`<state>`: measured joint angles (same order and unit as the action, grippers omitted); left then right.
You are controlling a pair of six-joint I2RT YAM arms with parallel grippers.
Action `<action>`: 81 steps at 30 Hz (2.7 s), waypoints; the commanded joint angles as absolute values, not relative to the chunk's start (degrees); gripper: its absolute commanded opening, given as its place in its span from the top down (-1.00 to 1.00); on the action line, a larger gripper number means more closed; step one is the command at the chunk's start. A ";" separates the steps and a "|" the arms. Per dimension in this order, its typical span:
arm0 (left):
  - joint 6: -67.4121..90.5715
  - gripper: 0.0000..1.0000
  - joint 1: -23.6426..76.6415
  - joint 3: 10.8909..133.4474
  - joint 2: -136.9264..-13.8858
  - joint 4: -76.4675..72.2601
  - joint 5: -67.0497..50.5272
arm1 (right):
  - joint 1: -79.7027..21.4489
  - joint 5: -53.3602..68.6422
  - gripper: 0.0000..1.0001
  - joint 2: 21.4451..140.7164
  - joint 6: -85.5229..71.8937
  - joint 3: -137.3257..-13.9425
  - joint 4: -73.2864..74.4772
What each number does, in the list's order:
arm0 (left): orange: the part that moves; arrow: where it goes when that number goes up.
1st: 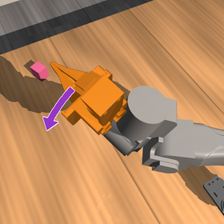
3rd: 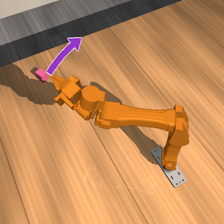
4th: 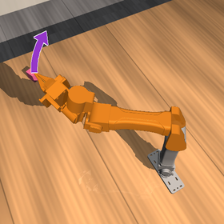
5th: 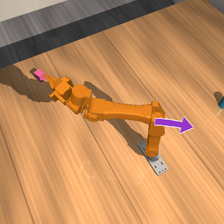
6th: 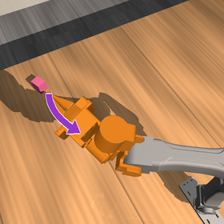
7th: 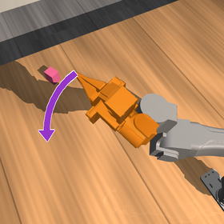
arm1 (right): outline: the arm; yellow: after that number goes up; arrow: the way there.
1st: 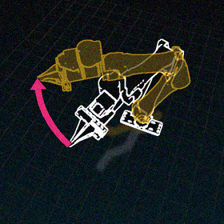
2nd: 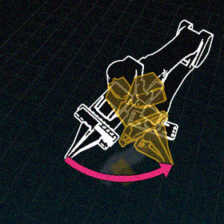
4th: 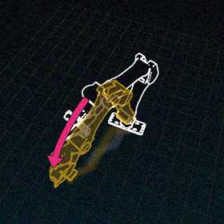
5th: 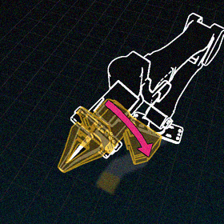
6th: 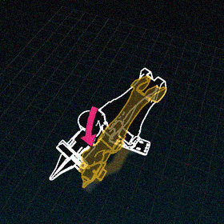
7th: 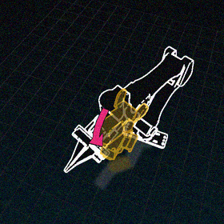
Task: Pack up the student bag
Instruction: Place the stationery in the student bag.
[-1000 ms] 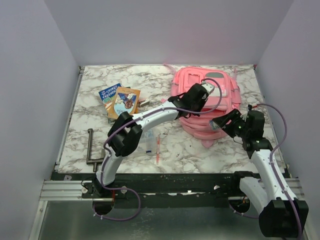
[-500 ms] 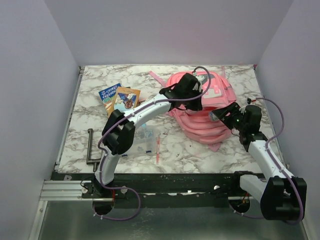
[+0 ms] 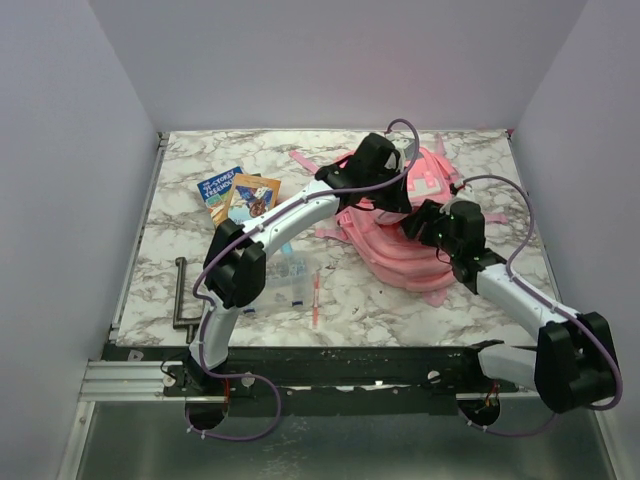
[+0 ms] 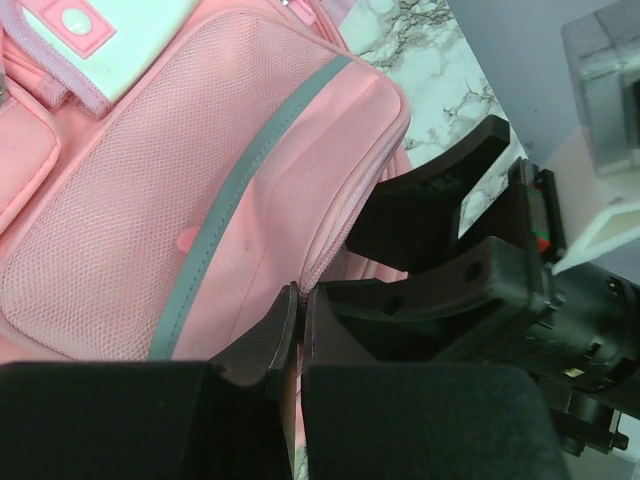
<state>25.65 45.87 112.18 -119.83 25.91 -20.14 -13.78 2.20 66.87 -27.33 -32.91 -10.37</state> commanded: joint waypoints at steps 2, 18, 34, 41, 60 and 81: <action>26.60 1.00 45.97 115.66 -119.34 23.07 -22.77 | -14.49 -1.51 -0.47 69.38 -25.06 -34.68 -11.70; 24.13 1.00 45.68 113.25 -119.71 23.36 -22.41 | -12.50 0.35 -0.88 61.11 -30.71 -33.07 -6.90; 18.23 1.00 45.49 115.44 -121.10 23.71 -23.21 | -11.23 24.50 0.13 77.04 -35.13 -25.34 -44.29; 15.28 1.00 45.11 115.32 -121.51 23.70 -22.97 | -11.16 8.45 -0.47 69.44 -37.44 -26.63 -28.97; 4.87 1.00 45.02 114.85 -120.99 23.47 -26.97 | -11.39 16.80 0.63 75.67 -42.46 -23.08 -42.14; 11.13 -0.13 41.34 110.68 -110.95 28.81 -25.86 | -11.80 3.94 -0.07 50.08 -32.68 -34.68 13.98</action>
